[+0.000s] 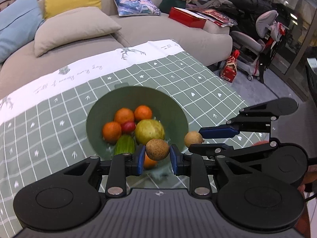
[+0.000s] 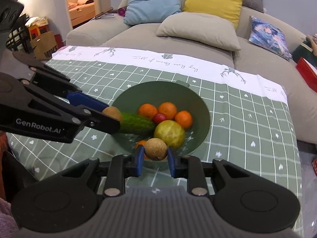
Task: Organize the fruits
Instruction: 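Carry both kiwis over the green colander, then lower both kiwis into the colander and open both tools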
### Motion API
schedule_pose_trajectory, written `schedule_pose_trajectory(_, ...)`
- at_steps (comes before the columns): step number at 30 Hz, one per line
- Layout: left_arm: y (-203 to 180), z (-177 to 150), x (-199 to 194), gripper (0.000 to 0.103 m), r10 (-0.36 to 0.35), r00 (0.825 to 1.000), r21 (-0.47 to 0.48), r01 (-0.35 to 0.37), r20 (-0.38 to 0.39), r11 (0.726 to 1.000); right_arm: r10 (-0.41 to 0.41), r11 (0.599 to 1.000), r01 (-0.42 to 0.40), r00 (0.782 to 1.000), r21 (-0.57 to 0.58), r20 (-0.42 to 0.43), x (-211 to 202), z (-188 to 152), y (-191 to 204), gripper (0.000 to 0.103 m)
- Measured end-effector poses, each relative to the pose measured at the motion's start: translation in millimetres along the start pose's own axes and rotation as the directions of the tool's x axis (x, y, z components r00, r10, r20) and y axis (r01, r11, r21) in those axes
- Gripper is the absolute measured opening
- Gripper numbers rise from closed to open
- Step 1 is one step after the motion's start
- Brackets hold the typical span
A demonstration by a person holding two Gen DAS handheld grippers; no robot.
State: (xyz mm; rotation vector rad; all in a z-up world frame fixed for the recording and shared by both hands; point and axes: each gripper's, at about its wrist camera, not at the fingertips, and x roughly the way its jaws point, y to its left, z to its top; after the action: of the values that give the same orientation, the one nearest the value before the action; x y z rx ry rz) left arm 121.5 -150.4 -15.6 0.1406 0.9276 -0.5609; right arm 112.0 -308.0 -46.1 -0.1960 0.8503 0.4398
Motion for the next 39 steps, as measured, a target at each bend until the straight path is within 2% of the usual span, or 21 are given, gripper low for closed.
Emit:
schedule_pose_trajectory(6, 7.5, 14.2, 35.9, 0.029, -0.022, 0.996, -0.001, 0.022, -0.090, 1.000, 0.046, 0.996, -0.052, 0.996, -0.077, -0.077, 28.2, 17.9, -23.1, 0.021)
schedule_pose_trajectory(11, 12.4, 16.4, 59.0, 0.029, -0.063, 0.985, 0.003, 0.064, -0.160, 0.998, 0.106, 0.986, -0.126, 0.978, -0.105, -0.179, 53.8, 26.5, -40.1, 0.021)
schedule_pose_trajectory(19, 11.6, 16.8, 86.2, 0.029, -0.073, 0.968, 0.053, 0.088, -0.241, 0.995, 0.132, 0.966, -0.187, 0.950, -0.178, -0.284, 79.2, 31.4, -38.6, 0.021)
schedule_pose_trajectory(26, 10.0, 17.6, 93.4, 0.029, -0.083, 0.962, 0.078, 0.106, -0.262, 0.991, 0.117, 0.938, -0.214, 0.936, -0.274, -0.332, 85.9, 34.4, -30.5, 0.021)
schedule_pose_trajectory(29, 10.9, 17.8, 93.8, 0.030, -0.084, 0.962, 0.071, 0.106, -0.261, 0.992, 0.114, 0.937, -0.216, 0.933, -0.276, -0.341, 86.9, 35.9, -30.9, 0.022)
schedule_pose_trajectory(33, 13.7, 18.6, 91.1, 0.037, -0.088, 0.963, 0.063, 0.108, -0.255, 0.992, 0.119, 0.941, -0.216, 0.932, -0.260, -0.342, 86.0, 36.8, -32.1, 0.023)
schedule_pose_trajectory(36, 16.2, 20.7, 83.1, 0.047, -0.090, 0.966, 0.050, 0.105, -0.244, 0.993, 0.119, 0.945, -0.213, 0.931, -0.248, -0.344, 84.2, 37.2, -31.5, 0.023)
schedule_pose_trajectory(39, 16.5, 22.2, 72.7, 0.048, -0.092, 0.969, 0.049, 0.106, -0.230, 0.993, 0.107, 0.945, -0.201, 0.935, -0.258, -0.339, 78.6, 39.4, -27.3, 0.026)
